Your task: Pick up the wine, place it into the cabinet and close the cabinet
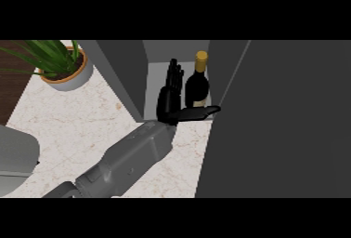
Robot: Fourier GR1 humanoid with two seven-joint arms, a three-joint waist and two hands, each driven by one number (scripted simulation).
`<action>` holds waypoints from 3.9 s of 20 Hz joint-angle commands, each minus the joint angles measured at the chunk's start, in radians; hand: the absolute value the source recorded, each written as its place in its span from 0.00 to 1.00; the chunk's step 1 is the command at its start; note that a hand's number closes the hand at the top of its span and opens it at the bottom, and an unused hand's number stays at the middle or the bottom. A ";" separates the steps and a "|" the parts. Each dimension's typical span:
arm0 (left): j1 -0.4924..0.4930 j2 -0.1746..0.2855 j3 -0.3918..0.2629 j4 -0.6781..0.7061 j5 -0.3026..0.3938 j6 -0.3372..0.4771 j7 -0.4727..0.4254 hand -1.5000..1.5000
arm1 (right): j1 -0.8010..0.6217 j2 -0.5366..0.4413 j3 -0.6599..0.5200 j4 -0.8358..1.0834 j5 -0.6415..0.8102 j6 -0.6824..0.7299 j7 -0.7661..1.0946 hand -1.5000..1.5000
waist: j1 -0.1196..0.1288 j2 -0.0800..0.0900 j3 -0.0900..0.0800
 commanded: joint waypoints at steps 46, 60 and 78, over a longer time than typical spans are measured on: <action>0.890 0.877 0.316 -1.147 -0.322 -0.409 0.169 0.00 | 0.072 -0.014 0.388 -0.216 -0.071 0.122 0.229 1.00 | 0.047 -0.012 -0.002; 1.121 1.055 0.554 -1.099 -0.168 -0.620 0.140 0.00 | -0.235 0.020 0.870 0.061 0.180 -0.296 0.227 1.00 | 0.074 -0.018 -0.004; 1.151 1.119 0.687 -0.944 -0.137 -0.877 0.149 0.00 | -0.669 0.015 0.612 0.319 0.138 -0.659 0.163 1.00 | 0.101 0.000 -0.006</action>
